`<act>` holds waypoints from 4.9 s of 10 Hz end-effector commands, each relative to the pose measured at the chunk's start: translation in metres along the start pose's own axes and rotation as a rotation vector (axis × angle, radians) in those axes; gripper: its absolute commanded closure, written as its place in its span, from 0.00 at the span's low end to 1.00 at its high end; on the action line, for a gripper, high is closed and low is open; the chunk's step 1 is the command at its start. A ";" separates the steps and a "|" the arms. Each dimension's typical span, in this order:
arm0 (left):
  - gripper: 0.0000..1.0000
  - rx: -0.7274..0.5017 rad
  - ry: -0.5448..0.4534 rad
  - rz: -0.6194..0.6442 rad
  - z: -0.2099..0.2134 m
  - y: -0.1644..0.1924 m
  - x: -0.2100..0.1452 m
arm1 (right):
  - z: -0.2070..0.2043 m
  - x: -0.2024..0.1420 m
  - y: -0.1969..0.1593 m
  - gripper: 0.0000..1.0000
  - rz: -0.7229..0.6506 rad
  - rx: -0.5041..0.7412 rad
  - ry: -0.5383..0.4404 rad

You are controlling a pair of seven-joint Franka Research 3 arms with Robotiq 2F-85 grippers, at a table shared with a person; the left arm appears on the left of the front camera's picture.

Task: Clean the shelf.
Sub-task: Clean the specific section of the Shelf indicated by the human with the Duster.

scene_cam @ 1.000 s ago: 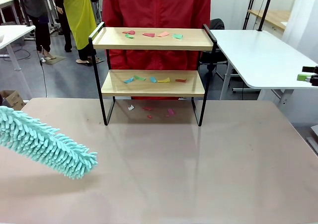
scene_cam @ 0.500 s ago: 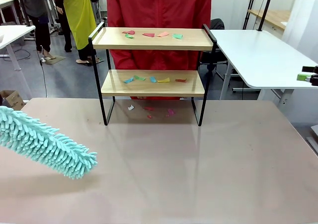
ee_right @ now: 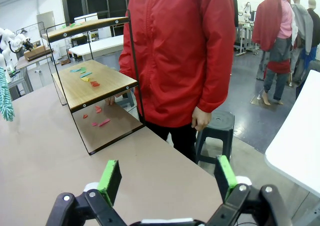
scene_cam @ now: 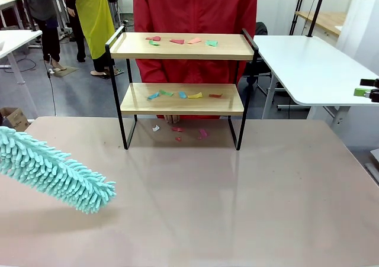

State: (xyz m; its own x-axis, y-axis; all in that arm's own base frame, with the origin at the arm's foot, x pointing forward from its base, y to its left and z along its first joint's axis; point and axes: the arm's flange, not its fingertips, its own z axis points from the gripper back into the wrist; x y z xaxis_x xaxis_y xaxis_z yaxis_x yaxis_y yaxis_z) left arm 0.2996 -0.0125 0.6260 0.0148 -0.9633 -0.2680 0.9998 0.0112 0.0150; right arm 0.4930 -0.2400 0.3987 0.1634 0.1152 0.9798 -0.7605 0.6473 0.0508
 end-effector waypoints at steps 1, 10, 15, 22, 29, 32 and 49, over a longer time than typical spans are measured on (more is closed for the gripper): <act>0.87 0.004 0.016 -0.010 0.002 -0.002 -0.003 | -0.001 0.002 0.001 0.00 0.004 -0.001 -0.001; 0.87 0.000 0.000 0.000 0.000 0.000 0.000 | -0.001 0.002 0.001 0.00 0.004 -0.001 -0.001; 0.87 0.089 -0.366 -0.008 -0.036 -0.016 0.020 | -0.001 0.002 0.001 0.00 0.004 -0.001 -0.001; 0.87 0.048 -0.525 0.437 -0.053 -0.019 0.158 | -0.001 0.002 0.001 0.00 0.004 -0.001 -0.001; 0.87 0.033 -0.468 0.543 -0.054 -0.020 0.202 | -0.001 0.002 0.001 0.00 0.004 -0.001 -0.001; 0.87 0.061 -0.499 0.549 -0.048 -0.008 0.249 | -0.001 0.002 0.001 0.00 0.004 -0.001 -0.001; 0.87 0.113 -0.630 1.277 -0.094 0.053 0.464 | -0.001 0.002 0.001 0.00 0.004 -0.001 -0.001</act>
State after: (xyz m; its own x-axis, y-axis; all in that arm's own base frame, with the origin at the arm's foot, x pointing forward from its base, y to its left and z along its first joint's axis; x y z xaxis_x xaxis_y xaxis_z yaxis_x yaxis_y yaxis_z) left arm 0.3518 -0.4110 0.4212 0.8567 -0.2923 0.4250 0.3241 0.9460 -0.0027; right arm 0.4934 -0.2396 0.3987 0.1632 0.1153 0.9798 -0.7612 0.6465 0.0507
